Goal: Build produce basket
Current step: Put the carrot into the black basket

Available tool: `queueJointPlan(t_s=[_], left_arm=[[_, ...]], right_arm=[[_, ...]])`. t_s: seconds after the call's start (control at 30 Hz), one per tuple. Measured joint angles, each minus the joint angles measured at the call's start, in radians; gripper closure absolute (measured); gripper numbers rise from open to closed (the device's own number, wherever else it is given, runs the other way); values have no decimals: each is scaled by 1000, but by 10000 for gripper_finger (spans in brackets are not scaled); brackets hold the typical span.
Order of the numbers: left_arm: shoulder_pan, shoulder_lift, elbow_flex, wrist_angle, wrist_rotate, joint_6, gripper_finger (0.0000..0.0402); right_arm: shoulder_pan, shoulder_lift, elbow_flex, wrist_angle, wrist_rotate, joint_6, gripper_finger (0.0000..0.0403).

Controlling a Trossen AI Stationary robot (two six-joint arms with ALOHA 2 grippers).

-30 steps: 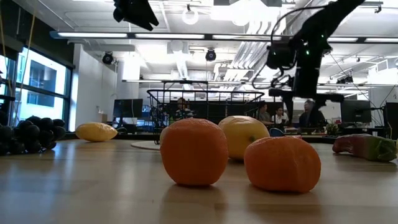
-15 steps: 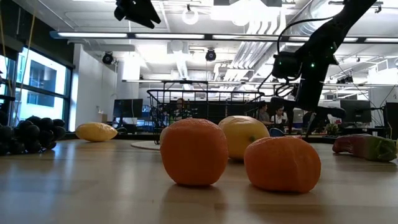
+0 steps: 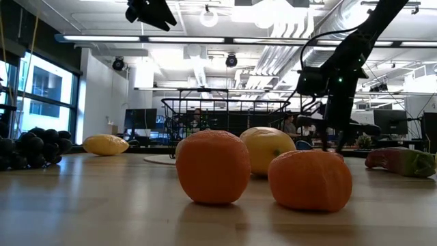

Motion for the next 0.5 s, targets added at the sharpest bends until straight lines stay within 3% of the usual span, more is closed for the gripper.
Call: queueJointPlan(t_s=[0.1, 0.5], left_arm=[[0, 0, 0, 0, 0, 0, 188], [0, 0, 0, -11, 0, 0, 188]], right_arm=[[0, 0, 1, 3, 3, -26, 363], [71, -154, 1, 1, 1, -80, 360]])
